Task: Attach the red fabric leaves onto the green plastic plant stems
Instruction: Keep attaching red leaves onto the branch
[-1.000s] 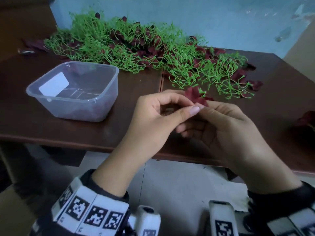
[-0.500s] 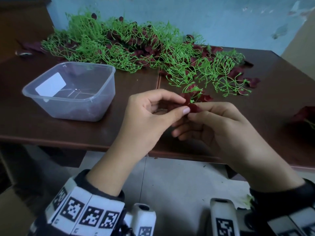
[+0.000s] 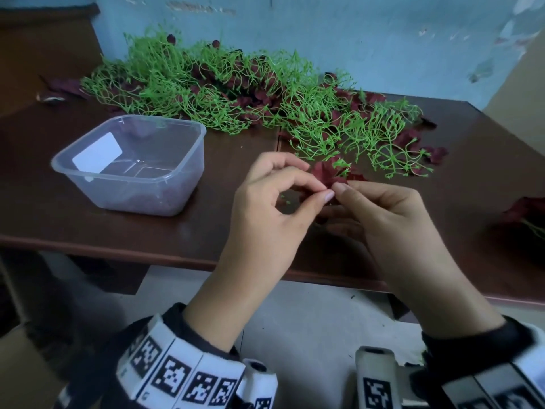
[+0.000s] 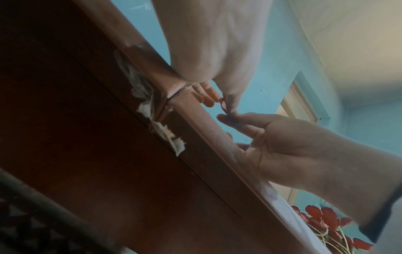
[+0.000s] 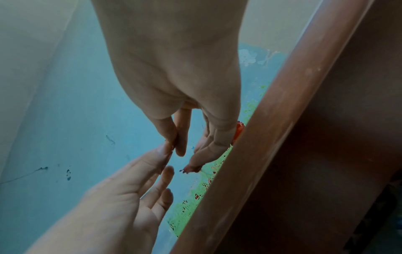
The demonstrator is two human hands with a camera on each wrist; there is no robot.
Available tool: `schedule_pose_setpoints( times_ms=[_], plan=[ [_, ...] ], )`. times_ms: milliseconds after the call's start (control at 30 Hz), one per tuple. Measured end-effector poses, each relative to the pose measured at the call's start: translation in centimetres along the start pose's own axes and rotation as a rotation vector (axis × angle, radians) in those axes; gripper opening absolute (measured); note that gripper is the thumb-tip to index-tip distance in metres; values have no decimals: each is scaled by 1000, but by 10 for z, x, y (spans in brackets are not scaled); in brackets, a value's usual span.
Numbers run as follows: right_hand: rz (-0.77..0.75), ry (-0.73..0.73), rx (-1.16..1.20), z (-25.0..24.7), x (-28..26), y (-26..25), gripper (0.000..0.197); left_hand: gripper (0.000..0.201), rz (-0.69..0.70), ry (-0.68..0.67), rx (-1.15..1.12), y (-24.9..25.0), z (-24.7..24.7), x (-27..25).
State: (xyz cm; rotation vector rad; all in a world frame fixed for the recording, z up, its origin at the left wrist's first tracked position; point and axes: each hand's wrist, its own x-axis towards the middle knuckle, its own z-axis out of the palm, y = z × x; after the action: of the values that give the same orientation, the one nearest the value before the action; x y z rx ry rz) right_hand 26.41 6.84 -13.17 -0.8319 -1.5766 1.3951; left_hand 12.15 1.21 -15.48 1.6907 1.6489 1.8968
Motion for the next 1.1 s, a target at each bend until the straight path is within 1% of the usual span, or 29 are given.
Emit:
schedule_pose_setpoints(
  times_ms=[67,133,233,400,533,600,767,900,1033,1100],
  plan=[
    [22,-15,24,-1,0,0,21,6,8,-8,-37,0,0,0],
    [76,-83,92,-1,0,-2,25,8,-6,-28,-105,-2,-2,2],
    [125,-161,146,-2,0,-3,29,10,-23,-103,-162,-5,-5,3],
    [93,-188,86,-3,-3,-2,30,9,-34,-161,-168,-7,-8,3],
    [-10,-139,29,-3,-2,1,28,10,-45,-144,-147,-9,-9,4],
    [-54,-136,1,-4,-1,1,27,10,-60,-136,-134,-8,-9,3],
    [-75,-162,-35,-6,-1,2,28,6,-46,-75,-118,-8,-9,3],
    [-127,-122,-64,-3,-1,2,24,7,-18,-30,-117,-7,-7,2],
    [-122,-89,-69,-3,-1,1,27,8,-23,-30,-135,-8,-4,1],
    [-131,-73,-99,-3,-1,1,24,8,-23,-20,-147,-8,-4,1]
  ],
)
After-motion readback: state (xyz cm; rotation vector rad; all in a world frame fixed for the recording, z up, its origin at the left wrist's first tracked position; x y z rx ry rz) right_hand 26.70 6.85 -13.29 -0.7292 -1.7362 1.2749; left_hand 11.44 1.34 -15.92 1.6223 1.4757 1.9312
